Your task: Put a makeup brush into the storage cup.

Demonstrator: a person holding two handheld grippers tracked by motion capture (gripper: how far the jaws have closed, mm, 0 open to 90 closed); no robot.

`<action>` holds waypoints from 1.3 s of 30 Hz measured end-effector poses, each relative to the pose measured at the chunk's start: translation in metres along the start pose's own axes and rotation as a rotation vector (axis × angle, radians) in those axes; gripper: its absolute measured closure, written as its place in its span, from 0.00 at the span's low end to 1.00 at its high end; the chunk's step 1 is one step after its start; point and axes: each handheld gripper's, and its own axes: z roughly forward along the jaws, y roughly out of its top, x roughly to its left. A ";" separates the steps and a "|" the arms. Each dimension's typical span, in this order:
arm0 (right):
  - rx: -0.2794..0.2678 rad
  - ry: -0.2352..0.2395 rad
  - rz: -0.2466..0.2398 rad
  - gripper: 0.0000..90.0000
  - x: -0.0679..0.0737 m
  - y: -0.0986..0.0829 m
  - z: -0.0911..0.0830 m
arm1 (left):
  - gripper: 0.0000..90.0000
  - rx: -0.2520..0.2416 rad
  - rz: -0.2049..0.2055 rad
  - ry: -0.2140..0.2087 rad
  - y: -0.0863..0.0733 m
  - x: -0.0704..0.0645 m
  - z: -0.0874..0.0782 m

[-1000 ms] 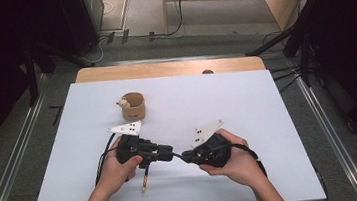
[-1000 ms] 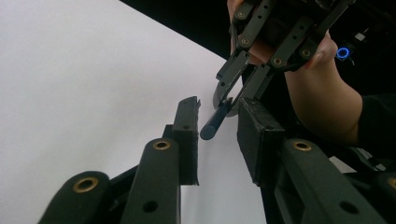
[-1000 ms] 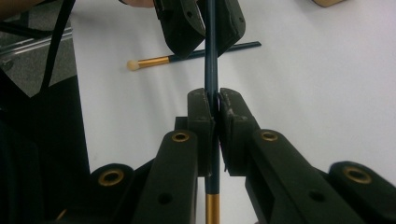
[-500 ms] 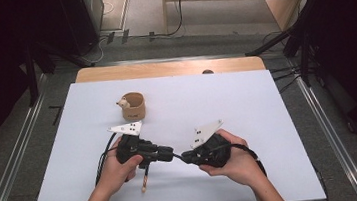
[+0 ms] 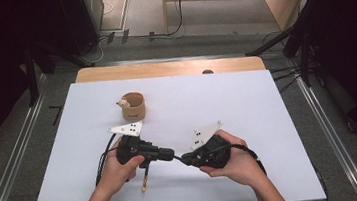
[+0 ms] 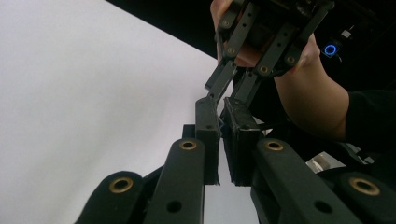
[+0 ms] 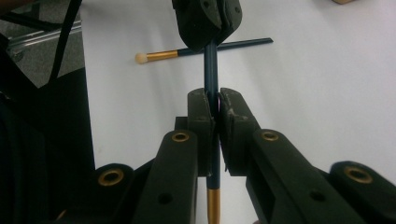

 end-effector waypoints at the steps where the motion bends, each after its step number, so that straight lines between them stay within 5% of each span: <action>1: -0.005 -0.011 0.012 0.93 0.000 0.000 0.000 | 0.96 -0.004 0.005 0.007 0.000 -0.001 -0.001; 6: -0.079 -0.060 0.084 0.63 -0.005 -0.003 -0.002 | 0.96 -0.057 0.019 0.066 0.002 -0.002 -0.012; 17: -0.246 -0.126 0.238 0.35 -0.010 -0.004 -0.008 | 0.96 -0.150 0.061 0.242 0.003 -0.008 -0.026; 20: -0.315 -0.140 0.313 0.21 -0.011 -0.006 -0.009 | 0.96 -0.180 0.074 0.292 0.002 -0.010 -0.029; 22: -0.367 -0.197 0.422 0.12 -0.012 -0.008 -0.009 | 0.96 -0.199 0.079 0.323 0.002 -0.011 -0.030; 25: -0.413 -0.206 0.476 0.00 -0.012 -0.011 -0.010 | 0.96 -0.220 0.091 0.374 0.001 -0.014 -0.032; 39: -0.606 -0.214 0.790 0.00 -0.007 -0.028 0.000 | 0.96 -0.318 0.144 0.482 0.000 -0.024 -0.028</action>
